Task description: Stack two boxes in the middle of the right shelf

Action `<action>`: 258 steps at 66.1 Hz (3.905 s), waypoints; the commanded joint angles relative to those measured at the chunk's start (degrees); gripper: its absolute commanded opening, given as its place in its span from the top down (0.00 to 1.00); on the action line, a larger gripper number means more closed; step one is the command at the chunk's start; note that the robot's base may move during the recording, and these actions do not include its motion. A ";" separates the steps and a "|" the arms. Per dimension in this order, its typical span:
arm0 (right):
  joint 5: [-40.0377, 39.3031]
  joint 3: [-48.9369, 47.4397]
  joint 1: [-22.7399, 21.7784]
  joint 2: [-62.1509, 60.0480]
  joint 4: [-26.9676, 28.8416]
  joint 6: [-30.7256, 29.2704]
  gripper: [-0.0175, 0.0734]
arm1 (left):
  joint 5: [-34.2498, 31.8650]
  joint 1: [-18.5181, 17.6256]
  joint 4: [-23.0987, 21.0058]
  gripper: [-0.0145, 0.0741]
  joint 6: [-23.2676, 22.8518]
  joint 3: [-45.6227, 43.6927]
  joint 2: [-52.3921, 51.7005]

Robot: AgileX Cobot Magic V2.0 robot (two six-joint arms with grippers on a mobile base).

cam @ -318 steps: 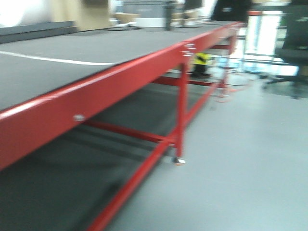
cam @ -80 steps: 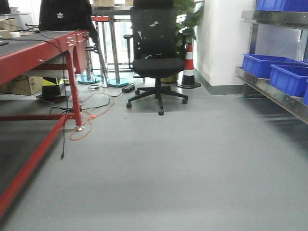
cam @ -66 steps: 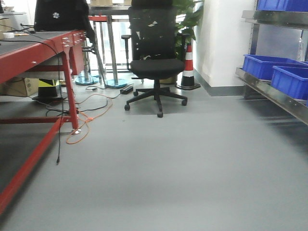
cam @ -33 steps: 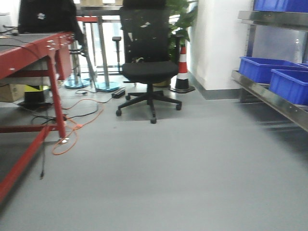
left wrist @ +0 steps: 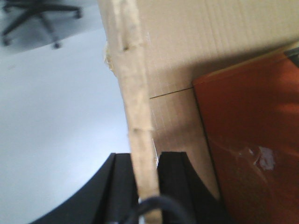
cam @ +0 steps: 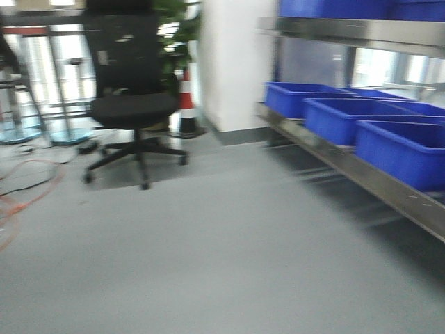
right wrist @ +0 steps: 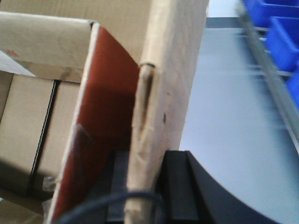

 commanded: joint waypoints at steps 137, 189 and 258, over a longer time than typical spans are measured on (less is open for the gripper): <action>-3.82 -0.62 -0.44 -0.88 -1.01 -1.04 0.97 | -1.65 0.12 2.12 0.96 0.46 -0.56 -0.30; -3.82 -0.62 -0.44 -0.88 -1.01 -1.04 0.97 | -1.65 0.12 2.12 0.96 0.46 -0.56 -0.30; -3.82 -0.62 -0.44 -0.88 -1.01 -1.04 0.97 | -1.65 0.12 2.12 0.96 0.46 -0.56 -0.30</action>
